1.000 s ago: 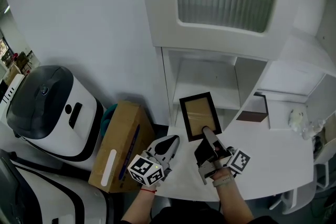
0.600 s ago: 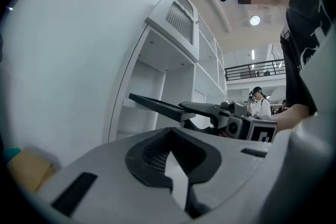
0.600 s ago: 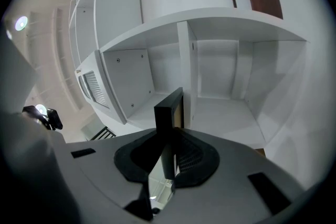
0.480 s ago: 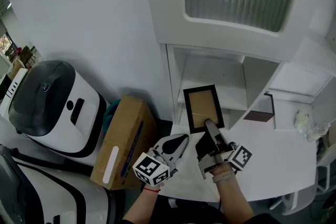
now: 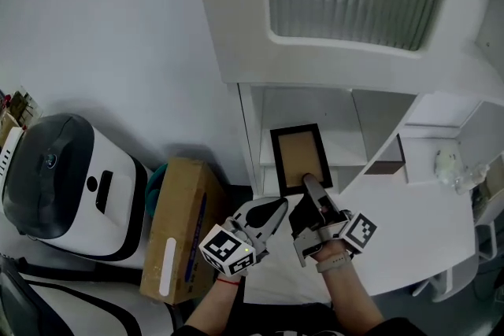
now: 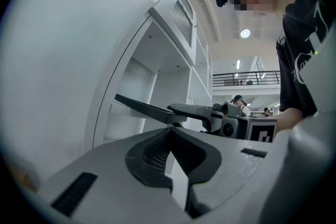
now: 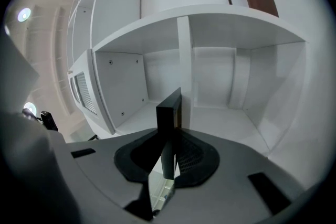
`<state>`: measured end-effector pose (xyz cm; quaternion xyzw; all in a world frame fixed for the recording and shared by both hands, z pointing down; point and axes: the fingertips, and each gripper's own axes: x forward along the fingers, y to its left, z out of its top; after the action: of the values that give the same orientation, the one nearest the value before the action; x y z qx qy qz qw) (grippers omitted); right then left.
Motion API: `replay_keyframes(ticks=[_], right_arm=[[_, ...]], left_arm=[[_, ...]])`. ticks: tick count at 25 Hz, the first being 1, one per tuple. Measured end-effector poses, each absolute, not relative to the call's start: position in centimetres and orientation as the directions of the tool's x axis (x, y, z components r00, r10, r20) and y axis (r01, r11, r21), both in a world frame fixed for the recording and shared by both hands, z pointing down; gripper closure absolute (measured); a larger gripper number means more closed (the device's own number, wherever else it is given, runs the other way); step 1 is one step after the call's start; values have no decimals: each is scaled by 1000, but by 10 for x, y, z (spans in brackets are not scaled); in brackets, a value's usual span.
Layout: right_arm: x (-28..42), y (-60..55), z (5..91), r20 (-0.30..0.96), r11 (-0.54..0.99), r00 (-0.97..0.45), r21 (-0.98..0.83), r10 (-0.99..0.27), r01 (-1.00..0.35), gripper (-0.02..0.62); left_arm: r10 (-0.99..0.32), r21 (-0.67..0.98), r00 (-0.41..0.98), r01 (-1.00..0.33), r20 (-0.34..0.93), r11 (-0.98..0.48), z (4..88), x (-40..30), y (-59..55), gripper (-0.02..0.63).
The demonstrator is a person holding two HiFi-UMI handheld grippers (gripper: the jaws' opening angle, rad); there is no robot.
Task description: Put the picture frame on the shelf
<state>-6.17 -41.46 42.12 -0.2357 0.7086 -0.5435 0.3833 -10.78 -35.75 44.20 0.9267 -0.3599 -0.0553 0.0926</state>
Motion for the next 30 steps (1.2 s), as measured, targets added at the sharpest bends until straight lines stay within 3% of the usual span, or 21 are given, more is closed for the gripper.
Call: replay_keyframes(ticks=[12, 20, 26, 30], right_arm=[[-65, -432, 421, -217, 241, -572, -970, -791, 35, 538], [-78, -437, 414, -209, 262, -658, -965, -724, 18, 534], [-87, -432, 402, -263, 340, -724, -940, -638, 42, 411], [-85, -424, 400, -245, 397, -766, -918, -594, -14, 385]], left_arm=[[-536, 216, 840, -509, -88, -833, 427, -98, -374, 601], [-514, 224, 852, -485, -97, -846, 424, -94, -381, 601], [-515, 227, 853, -486, -87, -844, 425, -94, -386, 601], [-534, 248, 839, -498, -103, -831, 423, -98, -390, 601]])
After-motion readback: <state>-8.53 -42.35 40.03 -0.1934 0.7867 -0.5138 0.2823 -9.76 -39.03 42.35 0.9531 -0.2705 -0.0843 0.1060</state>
